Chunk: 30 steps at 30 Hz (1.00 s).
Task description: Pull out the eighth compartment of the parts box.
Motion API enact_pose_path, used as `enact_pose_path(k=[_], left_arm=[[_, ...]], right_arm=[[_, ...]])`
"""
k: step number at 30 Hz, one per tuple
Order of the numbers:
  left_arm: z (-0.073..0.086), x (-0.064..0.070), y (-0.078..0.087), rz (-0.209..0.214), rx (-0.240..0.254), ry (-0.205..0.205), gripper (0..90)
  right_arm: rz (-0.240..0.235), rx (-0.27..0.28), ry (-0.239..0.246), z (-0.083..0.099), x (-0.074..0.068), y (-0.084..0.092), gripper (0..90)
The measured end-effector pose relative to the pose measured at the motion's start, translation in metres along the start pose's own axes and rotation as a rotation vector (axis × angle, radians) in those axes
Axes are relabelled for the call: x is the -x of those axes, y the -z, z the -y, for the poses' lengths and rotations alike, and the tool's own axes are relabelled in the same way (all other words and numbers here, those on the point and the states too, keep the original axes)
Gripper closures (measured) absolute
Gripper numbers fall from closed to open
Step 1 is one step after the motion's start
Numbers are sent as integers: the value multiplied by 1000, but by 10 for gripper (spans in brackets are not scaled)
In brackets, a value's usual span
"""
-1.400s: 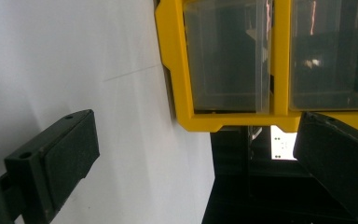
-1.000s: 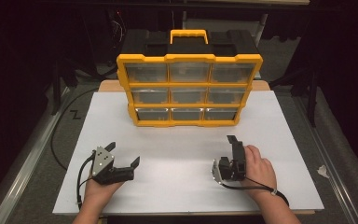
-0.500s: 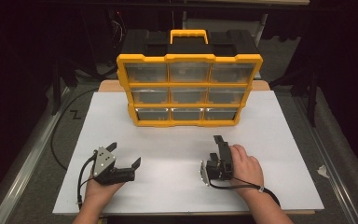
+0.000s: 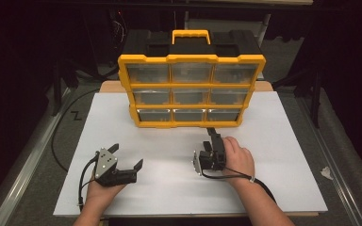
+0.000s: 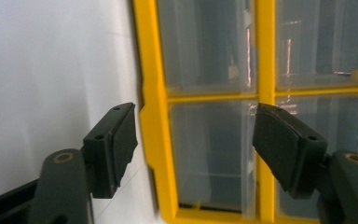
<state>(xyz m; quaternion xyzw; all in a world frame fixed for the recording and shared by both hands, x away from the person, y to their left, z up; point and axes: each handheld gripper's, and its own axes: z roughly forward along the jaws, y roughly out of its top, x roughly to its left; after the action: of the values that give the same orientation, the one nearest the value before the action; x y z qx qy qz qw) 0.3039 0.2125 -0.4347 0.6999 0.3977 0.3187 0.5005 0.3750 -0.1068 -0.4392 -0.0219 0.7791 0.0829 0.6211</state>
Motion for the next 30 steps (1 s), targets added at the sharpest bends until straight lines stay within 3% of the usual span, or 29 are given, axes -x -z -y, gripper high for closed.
enact_pose_path(k=[4,17,30], left_arm=[[0,0,0,0,0,1,9],[0,-1,0,4,1,4,9],[0,-1,0,7,3,12,10]], right_arm=[[18,8,-15,-7,4,-10,364],[38,-7,0,-30,20,-38,466],[51,-5,47,-43,29,-60,589]])
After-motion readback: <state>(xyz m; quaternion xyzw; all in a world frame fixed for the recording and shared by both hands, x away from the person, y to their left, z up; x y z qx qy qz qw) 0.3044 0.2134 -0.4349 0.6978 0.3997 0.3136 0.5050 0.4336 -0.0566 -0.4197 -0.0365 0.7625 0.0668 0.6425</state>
